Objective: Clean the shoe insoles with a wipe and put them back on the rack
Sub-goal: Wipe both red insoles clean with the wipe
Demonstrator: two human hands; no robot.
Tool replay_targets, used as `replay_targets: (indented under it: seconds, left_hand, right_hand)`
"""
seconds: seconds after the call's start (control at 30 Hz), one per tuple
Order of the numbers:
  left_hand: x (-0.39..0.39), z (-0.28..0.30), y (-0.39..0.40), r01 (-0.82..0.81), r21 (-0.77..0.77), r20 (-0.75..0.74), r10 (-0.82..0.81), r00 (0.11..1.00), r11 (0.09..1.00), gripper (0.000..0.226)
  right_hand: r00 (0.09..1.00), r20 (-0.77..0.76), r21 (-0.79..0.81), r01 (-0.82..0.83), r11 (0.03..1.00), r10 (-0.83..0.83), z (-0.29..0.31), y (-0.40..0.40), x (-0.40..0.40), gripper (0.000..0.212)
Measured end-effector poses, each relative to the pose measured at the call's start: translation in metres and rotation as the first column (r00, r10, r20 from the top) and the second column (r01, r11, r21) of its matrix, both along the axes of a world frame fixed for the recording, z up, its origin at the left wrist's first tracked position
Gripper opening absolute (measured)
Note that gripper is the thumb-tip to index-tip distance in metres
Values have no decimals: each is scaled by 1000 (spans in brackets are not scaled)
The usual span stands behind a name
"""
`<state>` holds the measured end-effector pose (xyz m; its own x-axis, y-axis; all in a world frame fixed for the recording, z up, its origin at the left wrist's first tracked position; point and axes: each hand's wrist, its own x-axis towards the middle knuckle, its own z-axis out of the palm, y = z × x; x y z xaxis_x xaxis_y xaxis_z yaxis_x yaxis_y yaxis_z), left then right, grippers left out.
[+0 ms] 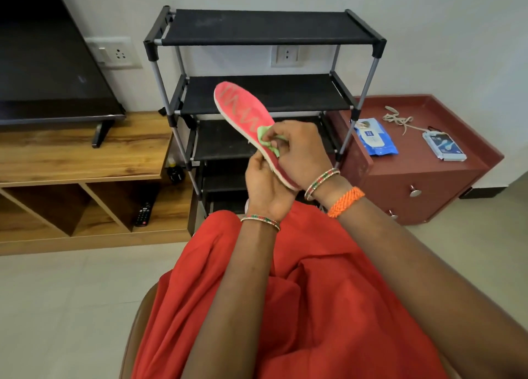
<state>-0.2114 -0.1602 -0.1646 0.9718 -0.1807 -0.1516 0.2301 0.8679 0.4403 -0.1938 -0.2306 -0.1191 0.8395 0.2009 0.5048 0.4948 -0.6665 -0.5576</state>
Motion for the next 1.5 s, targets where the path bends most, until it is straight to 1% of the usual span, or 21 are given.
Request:
replay_targets:
  seconds: [0.1,0.2,0.27,0.33,0.37,0.4,0.47,0.5,0.53,0.63,0.7,0.8,0.9,0.97,1.0,1.1,1.17,1.23,1.33,1.4,1.5]
  left_hand:
    - [3,-11,21,-44,-78,-11,43,999,996,47]
    - [4,-15,33,-65,-147,-28,62,998,987,59]
    - [7,-16,25,-35,-87,-11,34,999,996,76]
    - [6,-12,11,47,5,14,-47,999,999,89]
    - [7,-12,5,71,17,24,-71,997,997,89]
    - [6,-11,0,73,31,21,-73,997,997,84]
    - [5,-11,-1,44,53,2,-44,999,998,65]
    - [5,-11,2,35,47,-16,-34,999,998,62]
    - [4,-11,7,28,42,-35,-27,999,999,64]
    - [3,-13,27,19,58,-10,-18,1000,998,94]
    - [2,-10,29,33,93,-2,-33,999,995,102]
    - [1,-4,19,77,152,14,-80,997,985,97]
    - [2,-1,12,69,182,-1,-70,998,981,76]
    - [0,-1,13,70,189,-1,-71,997,979,69]
    - [0,-2,16,73,204,1,-75,997,976,72]
    - [1,-5,25,89,222,-23,-86,996,971,91]
    - [0,-4,24,79,226,-43,-71,997,971,95]
    - [-1,-3,15,67,236,-50,-57,997,969,93]
    - [-2,1,0,58,290,-64,-41,997,955,77]
    - [-2,1,-2,67,339,-64,-48,997,938,72]
    - [-1,-2,7,64,339,-74,-42,996,938,77]
  right_hand:
    - [997,-46,-32,-67,997,65,-21,-4,-17,29]
    - [989,-71,-73,-135,988,130,-39,-5,-37,28]
    - [993,-23,-66,-113,991,112,-39,-1,-34,26]
    - [998,13,-31,-56,998,57,-30,6,-24,25]
    - [999,22,-9,-25,1000,25,-23,10,-18,25]
    - [1000,23,14,-6,1000,5,-15,12,-12,24]
    - [1000,6,40,-8,999,8,-4,15,-6,24]
    - [1000,-9,26,-24,999,24,-2,16,-9,24]
    - [999,-23,-6,-45,999,45,-4,16,-15,26]
    - [990,-60,-71,-130,989,126,-23,11,-44,28]
    - [986,-77,-101,-157,982,150,-32,6,-56,24]
    - [995,-60,-83,-88,993,83,-23,2,-49,22]
    - [999,26,-47,-31,998,32,-8,2,-35,27]
    - [998,54,-24,-42,999,43,-8,1,-30,32]
    - [997,49,-29,-61,998,62,-12,0,-30,32]
    - [993,28,-60,-117,991,119,-29,-2,-45,29]
    - [990,46,-107,-125,986,131,-35,-5,-55,27]
    - [994,64,-170,-79,982,91,-31,-9,-48,27]
    - [994,91,-266,76,961,-54,-15,-12,-23,20]
    - [987,106,-300,145,943,-119,-6,-10,-13,14]
    - [987,133,-313,133,940,-96,-11,-2,-25,7]
